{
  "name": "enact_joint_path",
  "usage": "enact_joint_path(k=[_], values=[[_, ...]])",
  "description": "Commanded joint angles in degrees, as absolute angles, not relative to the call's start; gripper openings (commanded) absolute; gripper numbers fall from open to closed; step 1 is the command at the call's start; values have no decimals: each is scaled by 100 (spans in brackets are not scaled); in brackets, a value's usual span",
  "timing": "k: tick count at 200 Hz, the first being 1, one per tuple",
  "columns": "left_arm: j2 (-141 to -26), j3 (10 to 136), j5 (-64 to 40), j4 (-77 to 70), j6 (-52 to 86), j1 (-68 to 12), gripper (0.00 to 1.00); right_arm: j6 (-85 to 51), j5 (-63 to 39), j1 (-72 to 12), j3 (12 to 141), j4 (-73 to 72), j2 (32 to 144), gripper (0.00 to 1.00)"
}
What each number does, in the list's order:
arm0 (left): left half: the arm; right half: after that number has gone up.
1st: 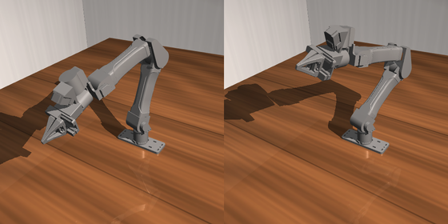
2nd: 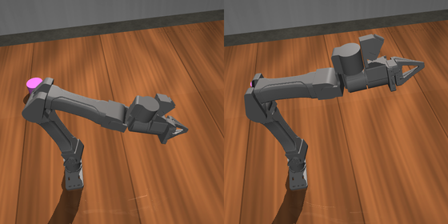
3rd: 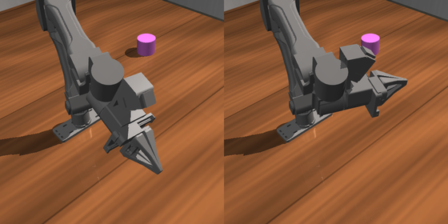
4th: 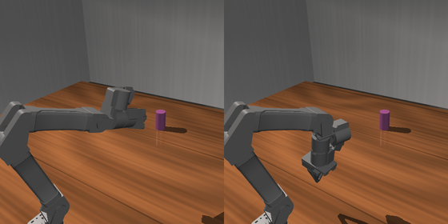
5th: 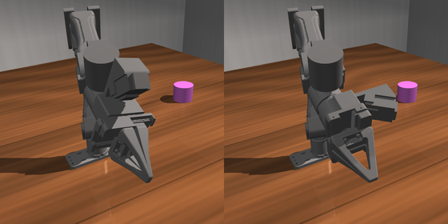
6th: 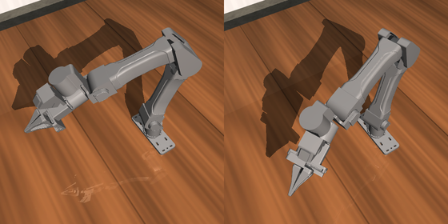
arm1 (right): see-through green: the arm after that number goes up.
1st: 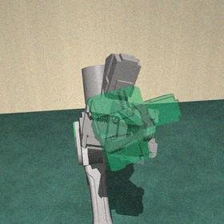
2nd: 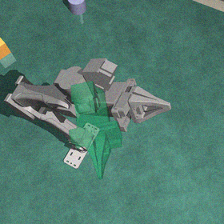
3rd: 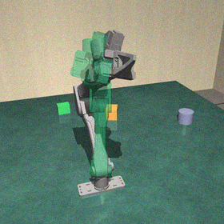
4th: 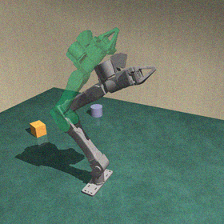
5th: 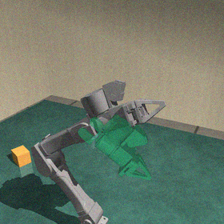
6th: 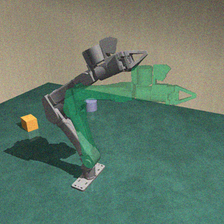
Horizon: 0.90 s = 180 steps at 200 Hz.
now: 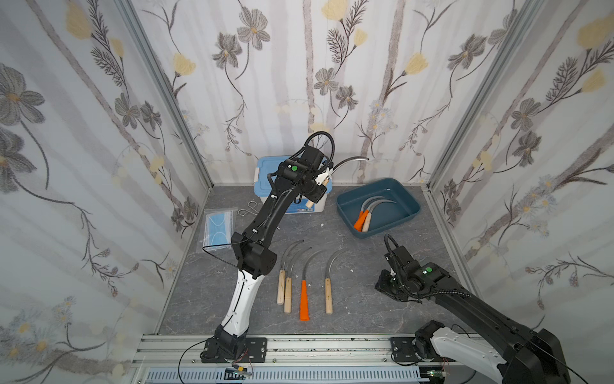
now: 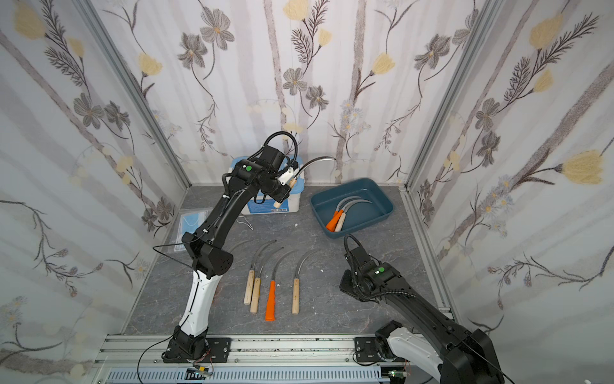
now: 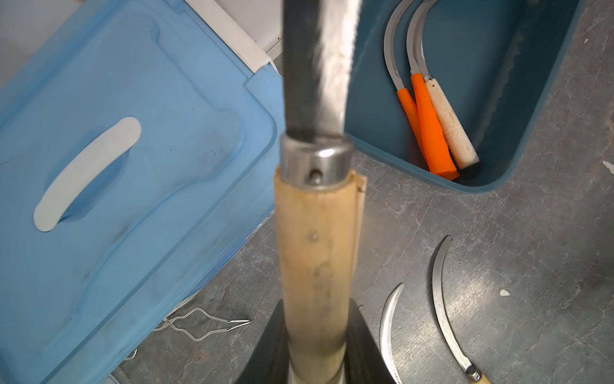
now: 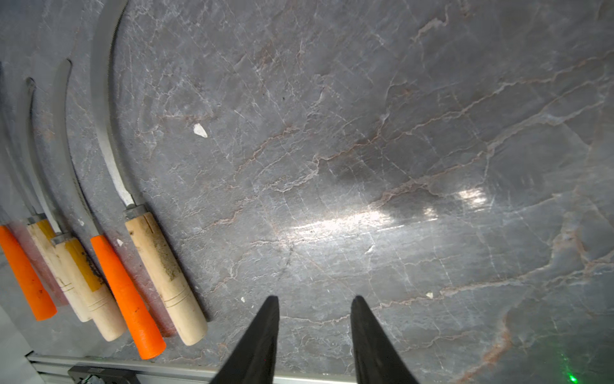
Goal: Put small sickles into storage boxes
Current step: Move the storage box to the center of the board.
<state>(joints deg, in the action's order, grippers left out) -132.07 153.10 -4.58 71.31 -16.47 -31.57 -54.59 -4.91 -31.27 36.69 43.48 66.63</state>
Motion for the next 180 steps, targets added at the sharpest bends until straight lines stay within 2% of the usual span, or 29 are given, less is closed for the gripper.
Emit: enact_joint_path(k=[1, 66, 110, 180], values=[[-13213, 15354, -549, 6882, -1546, -3178, 9, -6001, -530, -2991, 3703, 3877, 6681, 40], [-13004, 15341, -546, 7095, -1600, -3179, 9, -6216, -475, -1940, 4833, 3242, 7377, 39], [-12682, 14913, -578, 7124, -1626, -3182, 9, -5998, -422, -1314, 5827, 3285, 8372, 38], [-12464, 14722, -605, 7093, -1563, -3176, 9, -5158, -270, -1134, 7504, 3016, 9928, 38]])
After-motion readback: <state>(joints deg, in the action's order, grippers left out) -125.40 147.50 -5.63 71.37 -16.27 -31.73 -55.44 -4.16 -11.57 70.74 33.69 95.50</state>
